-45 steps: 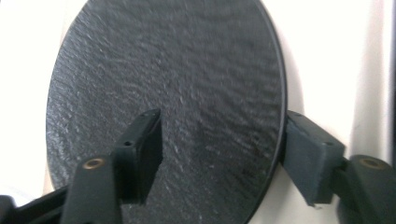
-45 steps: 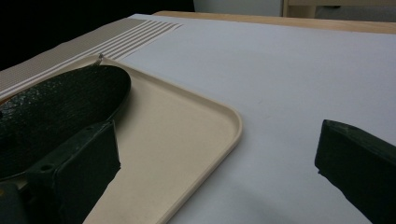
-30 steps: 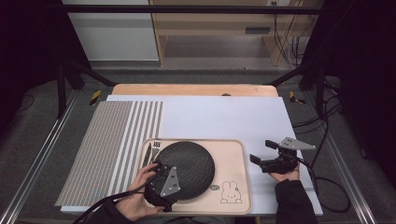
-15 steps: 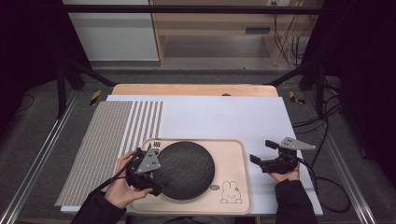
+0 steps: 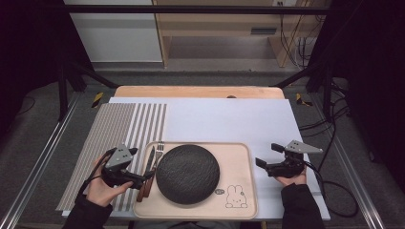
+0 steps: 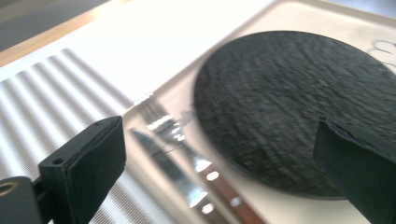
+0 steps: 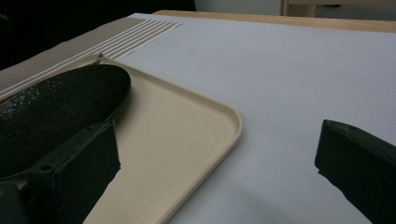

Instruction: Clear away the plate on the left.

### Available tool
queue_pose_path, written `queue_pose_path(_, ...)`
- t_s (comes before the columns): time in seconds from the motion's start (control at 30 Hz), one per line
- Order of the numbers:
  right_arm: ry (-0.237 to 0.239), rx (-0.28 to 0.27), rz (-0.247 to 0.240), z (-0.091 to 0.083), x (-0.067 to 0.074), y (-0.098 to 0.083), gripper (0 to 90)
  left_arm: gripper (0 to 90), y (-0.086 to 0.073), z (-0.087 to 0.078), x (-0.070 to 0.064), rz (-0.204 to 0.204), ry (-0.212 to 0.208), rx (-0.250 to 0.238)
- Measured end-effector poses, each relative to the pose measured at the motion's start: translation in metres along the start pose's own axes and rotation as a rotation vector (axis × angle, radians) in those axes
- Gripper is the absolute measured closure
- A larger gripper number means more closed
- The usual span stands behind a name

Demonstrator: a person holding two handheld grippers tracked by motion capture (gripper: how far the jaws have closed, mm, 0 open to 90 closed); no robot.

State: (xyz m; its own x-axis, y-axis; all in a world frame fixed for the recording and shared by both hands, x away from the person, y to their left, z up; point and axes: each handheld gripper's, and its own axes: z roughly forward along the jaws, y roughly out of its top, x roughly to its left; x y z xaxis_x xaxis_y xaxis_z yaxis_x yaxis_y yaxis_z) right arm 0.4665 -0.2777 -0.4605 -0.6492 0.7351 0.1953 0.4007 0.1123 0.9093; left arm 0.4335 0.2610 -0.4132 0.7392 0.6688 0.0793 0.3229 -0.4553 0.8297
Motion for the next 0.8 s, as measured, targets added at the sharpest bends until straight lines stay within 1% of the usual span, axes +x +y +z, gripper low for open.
queue_pose_path(0.07,-0.001,0.001,0.0,0.0,0.0,0.0,0.1,2.6,-0.008,-0.005,0.008,-0.036,0.006,-0.022)
queue_pose_path(0.13,0.0,-0.001,0.0,0.0,0.0,0.0,0.1,2.5,-0.015,-0.009,0.015,-0.058,0.03,-0.036)
queue_pose_path(0.27,-0.001,-0.002,0.004,-0.001,0.0,0.0,0.1,2.2,-0.032,-0.013,0.029,-0.118,0.066,-0.07)
queue_pose_path(0.37,-0.001,-0.003,0.004,-0.001,0.0,0.0,0.1,2.1,-0.045,-0.015,0.037,-0.168,0.086,-0.09)
queue_pose_path(0.4,0.0,-0.003,0.003,-0.001,0.0,0.0,0.1,2.1,-0.048,-0.015,0.039,-0.177,0.088,-0.093)
queue_pose_path(0.47,0.001,-0.001,0.002,0.0,0.0,0.0,0.1,2.1,-0.055,-0.017,0.042,-0.189,0.105,-0.094)
queue_pose_path(0.57,0.0,-0.002,0.005,-0.001,0.0,0.0,0.1,2.1,-0.061,-0.019,0.046,-0.2,0.114,-0.098)
queue_pose_path(0.8,-0.002,-0.004,0.007,-0.001,-0.001,-0.001,0.1,1.9,-0.07,-0.017,0.049,-0.209,0.111,-0.096)
